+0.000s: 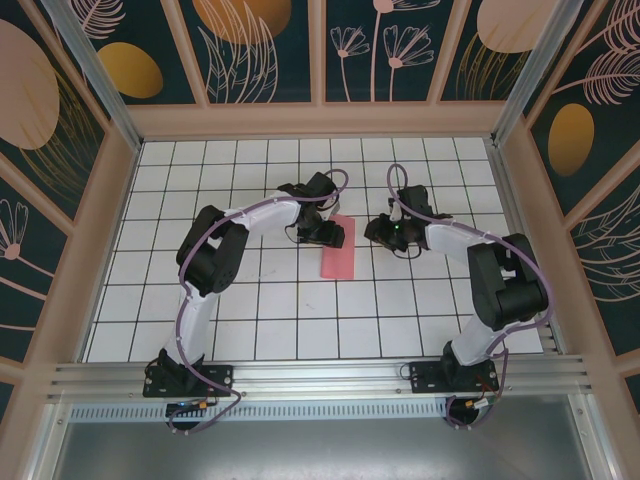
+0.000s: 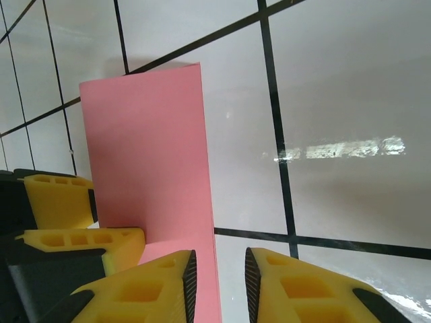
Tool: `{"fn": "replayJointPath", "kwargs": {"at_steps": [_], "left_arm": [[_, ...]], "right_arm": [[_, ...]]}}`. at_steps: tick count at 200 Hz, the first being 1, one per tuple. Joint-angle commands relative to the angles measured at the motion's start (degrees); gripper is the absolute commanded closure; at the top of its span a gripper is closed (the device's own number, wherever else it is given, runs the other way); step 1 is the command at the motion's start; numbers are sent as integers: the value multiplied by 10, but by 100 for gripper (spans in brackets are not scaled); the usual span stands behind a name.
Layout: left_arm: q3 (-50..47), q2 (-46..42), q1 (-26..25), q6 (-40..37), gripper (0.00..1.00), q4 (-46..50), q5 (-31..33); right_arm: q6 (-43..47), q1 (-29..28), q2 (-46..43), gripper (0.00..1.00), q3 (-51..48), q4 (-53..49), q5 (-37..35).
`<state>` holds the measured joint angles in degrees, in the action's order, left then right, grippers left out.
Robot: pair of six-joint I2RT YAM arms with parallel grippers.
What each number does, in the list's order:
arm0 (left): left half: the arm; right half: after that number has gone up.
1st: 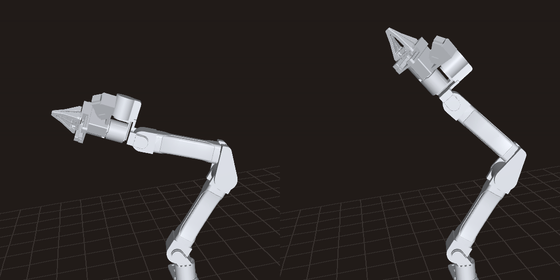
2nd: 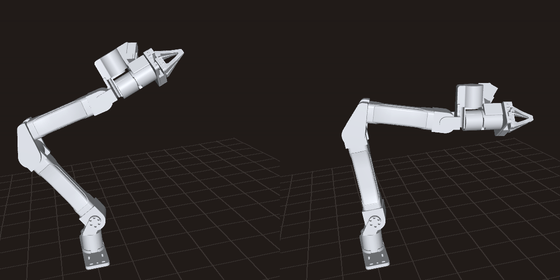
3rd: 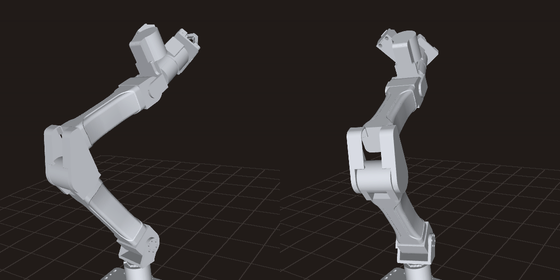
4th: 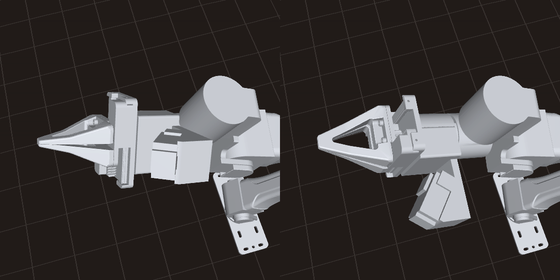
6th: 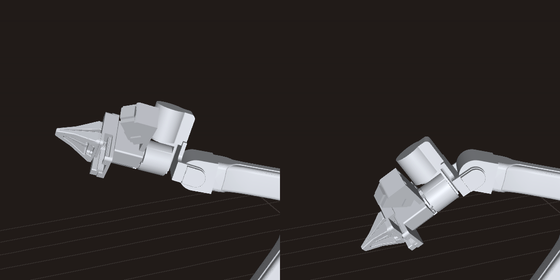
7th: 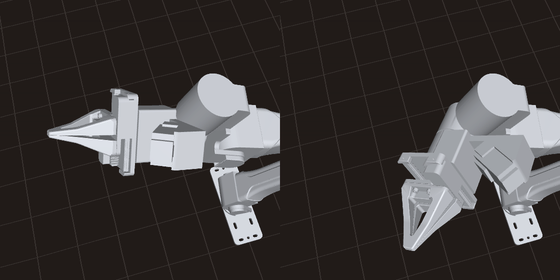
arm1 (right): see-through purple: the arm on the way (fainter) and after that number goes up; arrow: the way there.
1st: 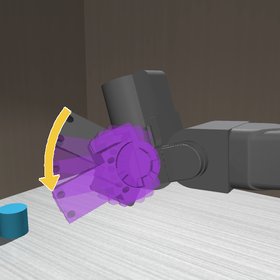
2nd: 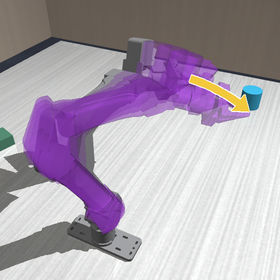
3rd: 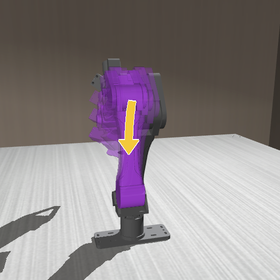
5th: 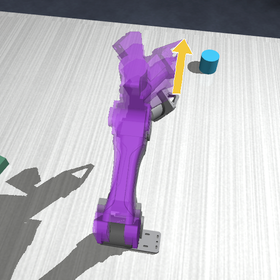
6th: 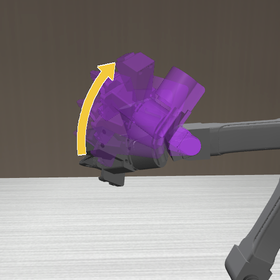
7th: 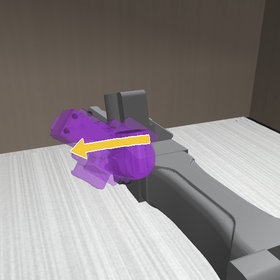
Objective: Fold a paper plane with a square sheet of paper (fold left side to right side)
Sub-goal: Hold the square sheet of paper at the center of the table.
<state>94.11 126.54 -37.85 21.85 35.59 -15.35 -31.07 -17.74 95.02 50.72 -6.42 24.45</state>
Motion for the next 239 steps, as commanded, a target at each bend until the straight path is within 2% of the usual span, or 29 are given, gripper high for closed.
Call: {"fn": "replayJointPath", "kwargs": {"at_steps": [1,93,191,239], "left_arm": [[-17,77,-33,-13,38,-65,-59],[-18,77,-33,-11,38,-65,-60],[-19,73,-33,-12,38,-67,-55],[-26,25,-27,-10,36,-71,-39]], "right_arm": [[-14,-9,13,72,-1,18,22],[-21,-54,82,86,49,26,34],[-7,-65,131,88,62,-10,6],[1,-66,143,88,55,-27,-11]]}}
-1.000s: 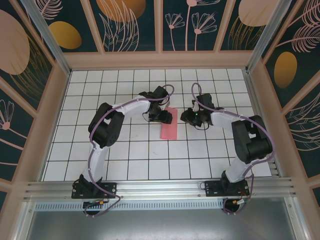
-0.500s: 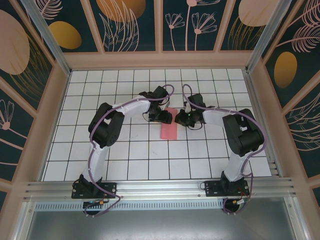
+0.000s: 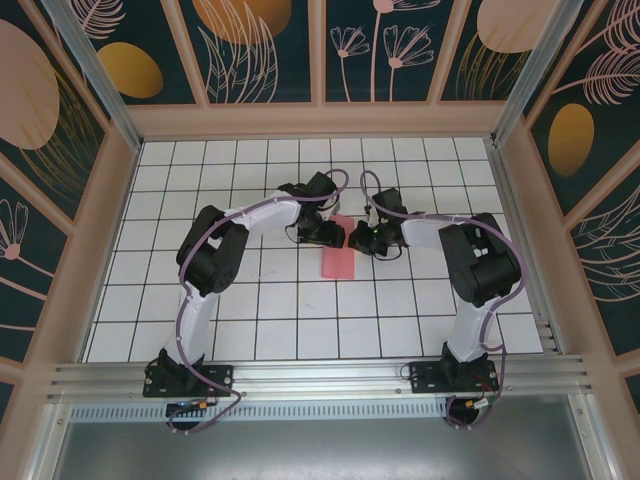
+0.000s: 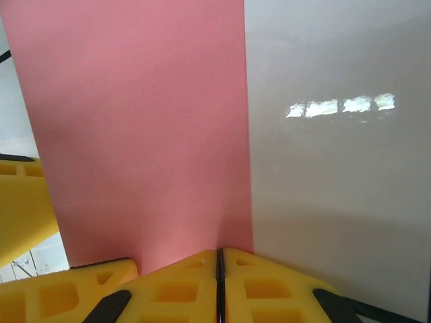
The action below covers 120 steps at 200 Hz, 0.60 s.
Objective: Fold a paper plane with a square sheet of paper (fold left side to right side)
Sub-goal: Hold the square sheet of paper at the center of the table.
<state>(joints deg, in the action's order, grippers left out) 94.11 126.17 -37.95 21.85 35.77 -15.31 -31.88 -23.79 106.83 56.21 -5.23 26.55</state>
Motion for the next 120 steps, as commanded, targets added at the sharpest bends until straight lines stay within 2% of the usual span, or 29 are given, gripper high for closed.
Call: {"fn": "replayJointPath", "kwargs": {"at_steps": [1,54,91,120], "left_arm": [[-26,28,-25,-9,36,-73,-39],[-64,-73,6,7,35,-96,-37],[-105,-103,5,25,40,-155,-125],[-119,-101,4,29,45,-164,-123]], "right_arm": [[9,-5,25,88,0,-39,-32],[11,-5,28,89,-2,-44,-36],[13,-6,25,89,0,-45,-38],[14,-7,25,89,1,-47,-39]]}}
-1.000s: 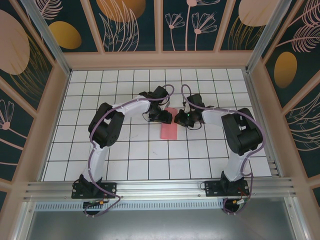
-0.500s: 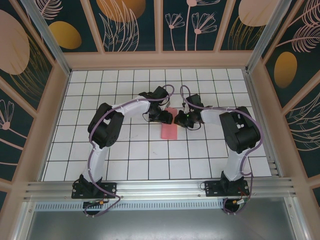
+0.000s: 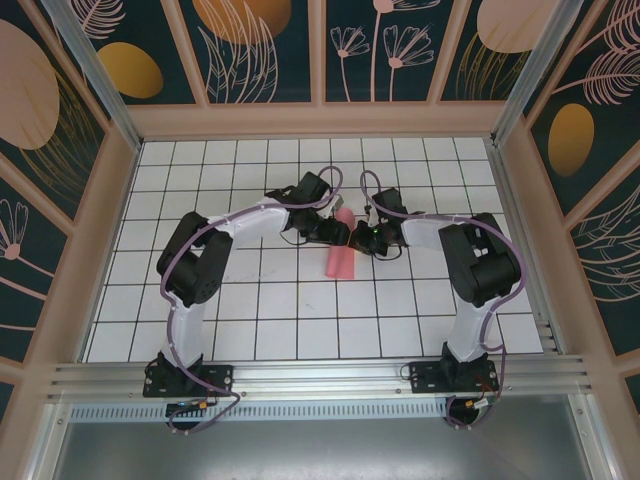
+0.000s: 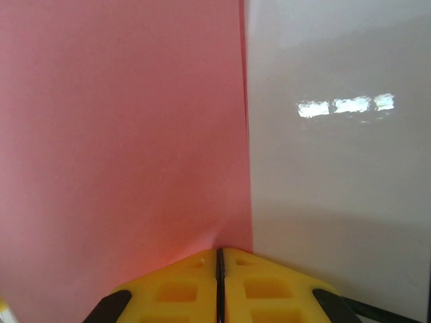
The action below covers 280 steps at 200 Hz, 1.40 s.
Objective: Fold a paper plane with a square sheet of paper (fold left side to right side)
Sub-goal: Hold the square sheet of paper at the center of the table, then first fold the square sheet of paper in half at the center of the table.
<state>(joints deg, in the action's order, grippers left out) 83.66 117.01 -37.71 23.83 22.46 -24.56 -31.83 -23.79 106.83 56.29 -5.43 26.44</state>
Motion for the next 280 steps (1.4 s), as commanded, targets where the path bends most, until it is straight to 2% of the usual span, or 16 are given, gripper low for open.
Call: {"fn": "replayJointPath", "kwargs": {"at_steps": [1,21,47,72,121,151,280], "left_arm": [[-14,-9,2,9,45,-30,-30],[-15,-5,2,13,46,-32,-24],[-6,-18,3,-2,42,1,33],[-7,-34,5,-5,40,20,60],[-15,-47,4,7,45,-4,11],[-18,-25,4,14,48,-27,-25],[-60,46,5,10,51,-48,27]], "right_arm": [[13,-6,25,89,0,-45,-37],[13,-6,25,89,2,-47,-38],[14,-8,24,89,3,-48,-38],[15,-7,25,89,6,-50,-39],[17,-8,26,89,7,-52,-40],[16,-9,27,89,9,-51,-39],[19,-10,22,88,14,-54,-37]]}}
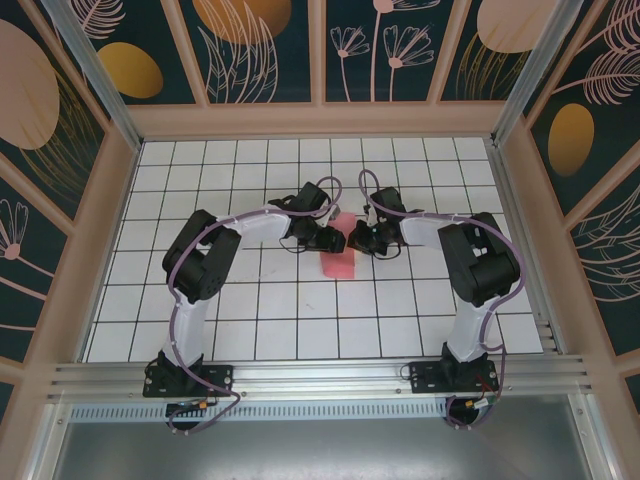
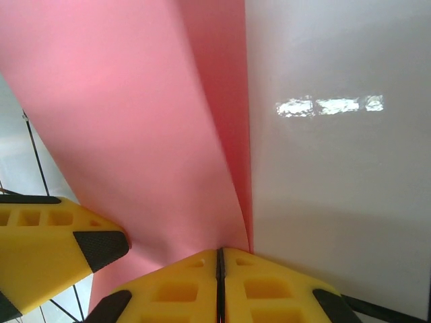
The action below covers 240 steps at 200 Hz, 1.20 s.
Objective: Fold a paper plane with a square sheet of paper (fold left side to right side)
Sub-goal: First fold the square sheet of paper in half at the center of the table, then hold the square sheet of paper at the center of the table.
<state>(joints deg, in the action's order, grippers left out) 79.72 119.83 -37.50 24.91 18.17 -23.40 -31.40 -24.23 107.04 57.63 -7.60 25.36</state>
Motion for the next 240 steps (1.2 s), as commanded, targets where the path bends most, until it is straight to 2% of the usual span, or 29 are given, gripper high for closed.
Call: {"fn": "replayJointPath", "kwargs": {"at_steps": [1,84,183,240], "left_arm": [[-21,18,2,-1,51,-6,15],[-46,20,3,7,52,-25,-1],[-50,14,2,3,52,-26,-2],[-73,-3,1,-18,50,-40,-23]], "right_arm": [[16,-6,19,88,0,-32,-26],[26,26,-48,88,33,2,57],[12,6,86,90,141,30,97],[25,7,130,90,152,-8,45]]}}
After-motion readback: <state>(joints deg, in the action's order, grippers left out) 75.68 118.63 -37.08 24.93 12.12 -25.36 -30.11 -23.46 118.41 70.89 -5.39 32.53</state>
